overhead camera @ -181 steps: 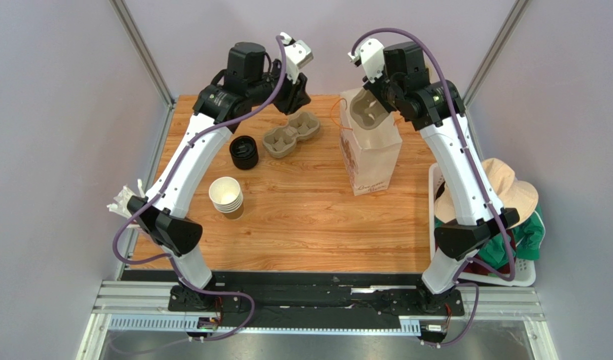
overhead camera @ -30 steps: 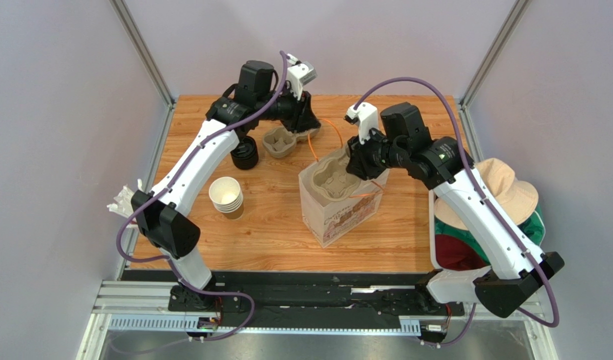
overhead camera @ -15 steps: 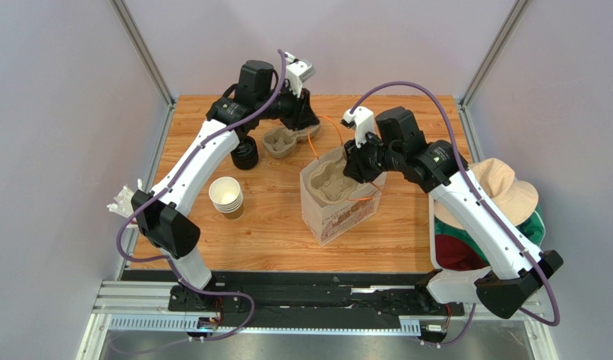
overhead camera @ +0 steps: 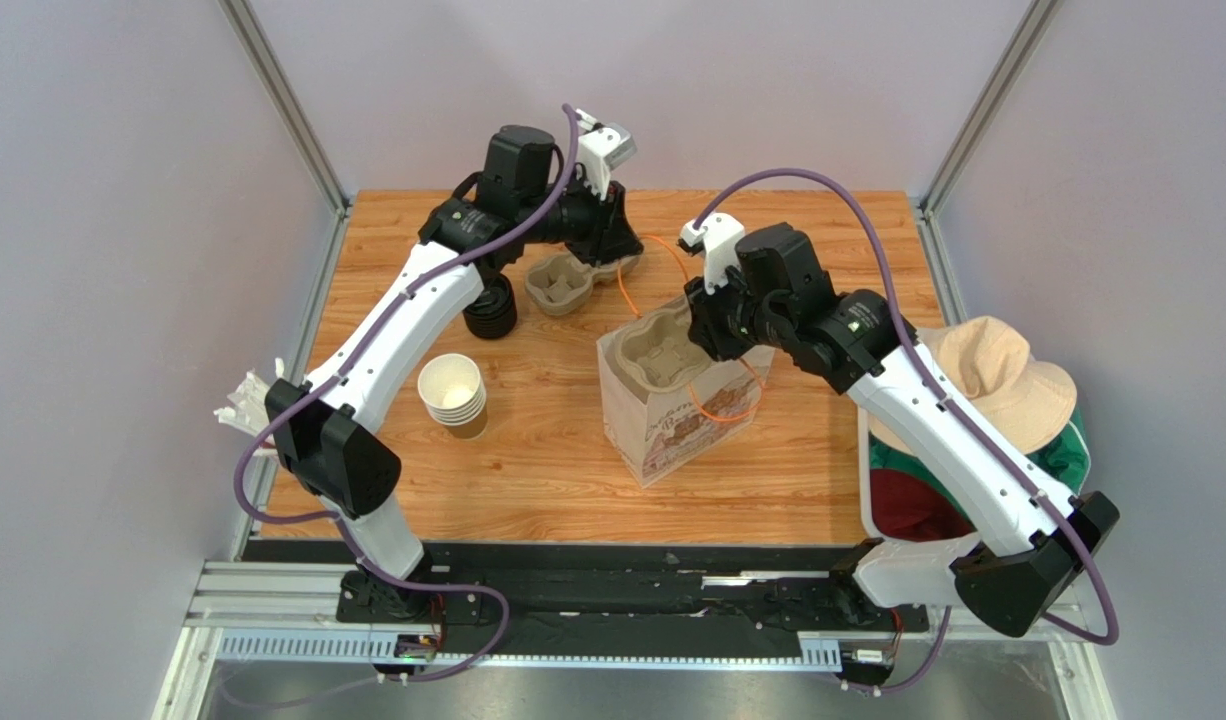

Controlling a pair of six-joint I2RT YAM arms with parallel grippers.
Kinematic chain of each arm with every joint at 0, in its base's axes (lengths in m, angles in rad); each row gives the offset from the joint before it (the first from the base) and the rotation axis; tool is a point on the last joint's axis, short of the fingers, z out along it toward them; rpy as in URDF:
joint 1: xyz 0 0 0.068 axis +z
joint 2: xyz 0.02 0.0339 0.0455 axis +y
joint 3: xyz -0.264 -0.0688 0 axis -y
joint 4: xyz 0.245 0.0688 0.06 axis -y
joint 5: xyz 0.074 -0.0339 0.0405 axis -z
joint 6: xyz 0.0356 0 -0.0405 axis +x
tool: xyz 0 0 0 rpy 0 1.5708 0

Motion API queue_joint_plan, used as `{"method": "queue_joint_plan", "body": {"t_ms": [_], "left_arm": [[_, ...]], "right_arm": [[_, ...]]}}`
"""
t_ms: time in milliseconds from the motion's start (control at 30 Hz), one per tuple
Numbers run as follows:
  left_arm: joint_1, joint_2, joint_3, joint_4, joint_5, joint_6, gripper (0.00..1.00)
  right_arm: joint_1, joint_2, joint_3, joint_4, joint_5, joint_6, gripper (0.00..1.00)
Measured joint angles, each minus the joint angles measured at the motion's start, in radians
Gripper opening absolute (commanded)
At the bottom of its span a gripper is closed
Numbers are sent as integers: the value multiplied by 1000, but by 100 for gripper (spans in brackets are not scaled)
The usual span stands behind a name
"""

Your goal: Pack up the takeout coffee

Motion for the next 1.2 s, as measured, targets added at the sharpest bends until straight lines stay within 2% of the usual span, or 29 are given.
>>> {"method": "queue_joint_plan", "body": {"t_ms": [267,667,1200], "left_arm": [[-6,0,-5,2,-8,-2,25],[-8,0,-11,3,-19,-1,25],[-9,0,-20,9,-74,-6,19]], "right_arm": [[70,4,7,18,109,-9,21],[77,26,109,-8,129,-13,21],[109,26,-2,3,221,-35,20]]}}
